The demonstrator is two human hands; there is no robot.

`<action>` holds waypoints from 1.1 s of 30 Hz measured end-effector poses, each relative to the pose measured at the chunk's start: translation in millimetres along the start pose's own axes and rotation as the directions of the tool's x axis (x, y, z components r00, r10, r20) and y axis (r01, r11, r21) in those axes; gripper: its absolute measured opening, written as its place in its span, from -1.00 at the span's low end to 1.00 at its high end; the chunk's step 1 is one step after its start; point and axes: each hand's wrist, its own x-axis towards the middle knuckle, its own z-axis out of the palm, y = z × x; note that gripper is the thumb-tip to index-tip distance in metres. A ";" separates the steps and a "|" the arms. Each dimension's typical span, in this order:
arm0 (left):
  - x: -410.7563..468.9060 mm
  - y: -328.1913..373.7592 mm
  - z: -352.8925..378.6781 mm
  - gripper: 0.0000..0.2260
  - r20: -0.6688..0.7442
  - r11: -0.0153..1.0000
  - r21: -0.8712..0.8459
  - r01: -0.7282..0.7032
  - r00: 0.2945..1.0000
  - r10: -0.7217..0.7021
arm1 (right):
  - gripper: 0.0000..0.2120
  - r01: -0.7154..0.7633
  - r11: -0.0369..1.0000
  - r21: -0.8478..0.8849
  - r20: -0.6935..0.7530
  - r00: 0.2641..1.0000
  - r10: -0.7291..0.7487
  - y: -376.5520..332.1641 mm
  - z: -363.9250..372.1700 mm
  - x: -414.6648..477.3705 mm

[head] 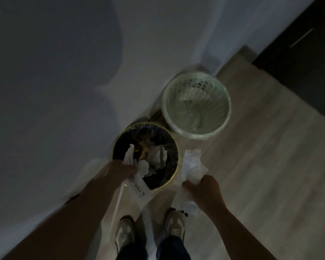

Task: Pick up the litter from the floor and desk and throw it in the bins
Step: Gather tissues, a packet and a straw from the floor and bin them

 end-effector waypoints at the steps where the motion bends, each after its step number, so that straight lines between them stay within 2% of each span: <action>1: 12.7 0.5 6.0 -0.67 -0.009 1.000 -0.005 0.003 1.000 -0.003 | -0.83 0.000 1.000 0.004 -0.002 1.000 0.000 6.4 3.4 8.8; 4: 42.7 8.1 17.6 -0.56 -0.045 1.000 0.003 0.003 0.999 -0.002 | -0.79 0.011 1.000 0.009 0.004 1.000 -0.011 20.3 10.6 30.0; 7: 60.0 21.0 25.6 -0.28 -0.072 1.000 -0.016 -0.019 0.997 0.018 | -0.82 -0.003 1.000 0.010 0.032 0.999 0.003 29.8 16.1 44.6; 8: 62.0 26.3 26.6 -0.18 -0.082 1.000 0.002 -0.028 0.996 0.028 | -0.82 -0.009 1.000 0.014 0.034 0.999 0.009 31.8 17.0 48.6; 10: 65.2 33.7 27.3 -0.11 -0.102 0.992 0.107 -0.066 0.992 0.077 | -0.80 -0.009 1.000 -0.002 0.033 0.999 0.010 34.0 20.1 54.7; 12: 64.4 35.7 24.6 -0.24 -0.108 0.950 0.282 -0.131 0.980 0.167 | -0.77 0.002 0.999 -0.034 0.028 1.000 -0.001 32.6 24.8 59.1; 14: 53.7 35.4 21.7 -0.64 -0.066 0.884 0.412 -0.220 0.961 0.270 | -0.74 0.011 0.996 -0.090 0.023 1.000 -0.009 27.3 31.0 64.2; 15: 47.3 33.3 19.8 -0.77 -0.040 0.854 0.452 -0.258 0.950 0.308 | -0.74 0.016 0.992 -0.129 0.033 0.999 -0.012 22.6 35.0 66.6; 17: 36.2 26.5 16.5 -0.78 -0.007 0.827 0.484 -0.287 0.943 0.331 | -0.76 0.032 0.981 -0.192 0.058 0.998 -0.021 10.6 44.5 72.6; 20: 21.9 12.8 6.0 -0.78 0.006 0.841 0.466 -0.274 0.952 0.307 | -0.83 0.048 0.981 -0.186 0.044 0.998 -0.041 -12.6 61.1 82.4; 21: 18.7 8.0 1.3 -0.77 0.004 0.839 0.465 -0.283 0.948 0.318 | -0.79 0.071 0.976 -0.205 0.046 0.997 -0.063 -19.9 66.9 85.8; 24: 11.1 -3.4 -13.9 -0.77 -0.007 0.825 0.471 -0.312 0.934 0.358 | -0.32 0.142 0.949 -0.283 0.090 0.989 -0.121 -38.4 83.3 94.0; 26: 5.8 -9.1 -24.6 -0.75 0.021 0.799 0.511 -0.319 0.933 0.359 | -0.23 0.139 0.944 -0.301 0.103 0.988 -0.113 -47.5 91.1 95.7; 29: -3.3 -15.6 -36.9 -0.75 0.078 0.760 0.562 -0.327 0.935 0.345 | -0.43 0.167 0.874 -0.456 0.107 0.985 -0.132 -56.4 97.0 89.4; 33: -29.2 -16.0 -52.2 -0.78 0.100 0.679 0.636 -0.366 0.912 0.398 | -0.70 0.319 0.772 -0.549 0.138 0.946 -0.293 -64.6 86.7 57.5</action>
